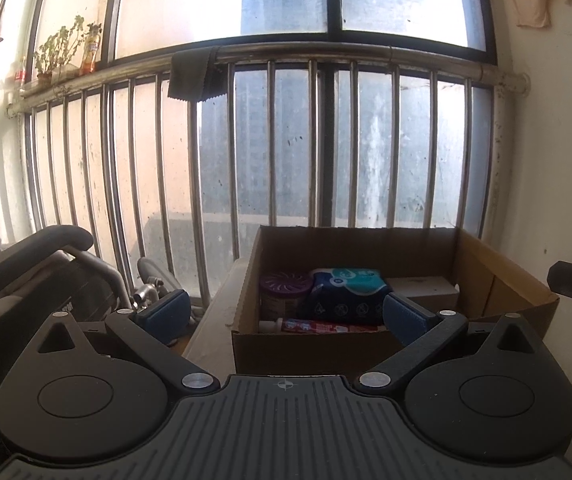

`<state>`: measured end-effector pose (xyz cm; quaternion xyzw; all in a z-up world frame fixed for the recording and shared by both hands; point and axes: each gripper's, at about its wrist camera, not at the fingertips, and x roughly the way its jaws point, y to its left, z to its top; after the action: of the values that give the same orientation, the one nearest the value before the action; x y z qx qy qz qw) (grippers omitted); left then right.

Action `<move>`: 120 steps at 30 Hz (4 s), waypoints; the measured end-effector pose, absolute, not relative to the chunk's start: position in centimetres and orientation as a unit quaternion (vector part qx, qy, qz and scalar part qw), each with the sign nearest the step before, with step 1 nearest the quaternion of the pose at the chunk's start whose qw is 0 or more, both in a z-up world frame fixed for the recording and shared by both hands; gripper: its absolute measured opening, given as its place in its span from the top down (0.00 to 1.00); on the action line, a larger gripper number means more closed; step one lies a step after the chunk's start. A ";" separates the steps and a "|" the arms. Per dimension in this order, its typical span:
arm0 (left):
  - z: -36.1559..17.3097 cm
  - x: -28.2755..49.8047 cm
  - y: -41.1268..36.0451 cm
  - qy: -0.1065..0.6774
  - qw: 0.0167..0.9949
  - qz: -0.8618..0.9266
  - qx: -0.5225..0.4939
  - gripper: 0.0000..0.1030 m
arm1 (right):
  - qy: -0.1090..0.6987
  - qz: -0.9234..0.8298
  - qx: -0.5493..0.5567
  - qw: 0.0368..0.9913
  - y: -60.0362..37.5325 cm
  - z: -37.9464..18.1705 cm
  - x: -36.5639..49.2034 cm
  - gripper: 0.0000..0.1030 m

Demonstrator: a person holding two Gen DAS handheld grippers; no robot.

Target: Organize objects

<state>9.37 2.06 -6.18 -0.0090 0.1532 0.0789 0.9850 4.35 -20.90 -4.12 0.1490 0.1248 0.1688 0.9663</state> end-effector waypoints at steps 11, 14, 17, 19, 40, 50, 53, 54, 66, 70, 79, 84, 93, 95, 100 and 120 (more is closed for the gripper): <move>-5.6 8.2 1.2 0.140 0.989 0.056 -0.010 0.00 | 0.124 0.156 0.138 0.970 -20.6 -4.1 4.0 0.29; -6.0 8.4 0.9 0.145 0.988 0.053 -0.007 0.00 | 0.124 0.156 0.136 0.970 -20.5 -4.0 3.9 0.27; -6.5 8.7 0.7 0.151 0.987 0.059 0.001 0.00 | 0.124 0.152 0.131 0.972 -20.4 -4.0 3.8 0.19; -6.7 8.7 0.7 0.153 0.986 0.060 0.001 0.00 | 0.125 0.140 0.119 0.975 -20.2 -4.1 3.7 0.14; -7.5 9.5 1.0 0.174 0.982 0.068 0.006 0.00 | 0.139 0.104 0.094 0.980 -19.6 -4.8 4.8 0.00; -8.1 10.0 0.9 0.180 0.981 0.066 0.008 0.00 | 0.140 0.106 0.090 0.980 -19.5 -4.9 4.9 0.00; -8.1 10.0 0.8 0.182 0.981 0.065 0.008 0.00 | 0.134 0.108 0.088 0.981 -19.4 -4.7 4.7 0.00; -8.2 10.1 0.8 0.182 0.981 0.065 0.012 0.00 | 0.133 0.109 0.087 0.981 -19.4 -4.7 4.7 0.00; -8.4 10.1 -0.1 0.178 0.979 0.088 0.050 0.00 | 0.130 0.100 0.082 0.983 -19.3 -4.4 4.7 0.00; -8.5 10.0 -0.1 0.178 0.978 0.095 0.052 0.00 | 0.131 0.098 0.081 0.983 -19.2 -4.4 4.7 0.00; -8.7 10.1 -0.2 0.177 0.978 0.096 0.051 0.00 | 0.136 0.097 0.079 0.983 -19.0 -4.6 4.8 0.00; -8.8 10.0 -0.3 0.178 0.978 0.097 0.056 0.00 | 0.137 0.096 0.079 0.983 -19.0 -4.7 4.8 0.00; -8.6 9.7 0.0 0.173 0.979 0.094 0.049 0.00 | 0.141 0.093 0.074 0.983 -18.7 -4.9 4.9 0.00; -8.6 9.7 0.0 0.171 0.980 0.094 0.049 0.00 | 0.142 0.088 0.066 0.984 -18.5 -4.9 4.9 0.00; -8.6 9.8 0.2 0.174 0.980 0.092 0.044 0.00 | 0.142 0.089 0.060 0.984 -18.4 -5.0 4.9 0.00; -8.8 9.9 -0.2 0.176 0.980 0.085 0.044 0.00 | 0.150 0.085 0.057 0.983 -18.7 -5.3 5.3 0.00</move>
<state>9.86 -0.18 -8.82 0.0439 0.1764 0.0846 0.9797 5.31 -18.73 -5.34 0.0570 0.1502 0.0847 0.9834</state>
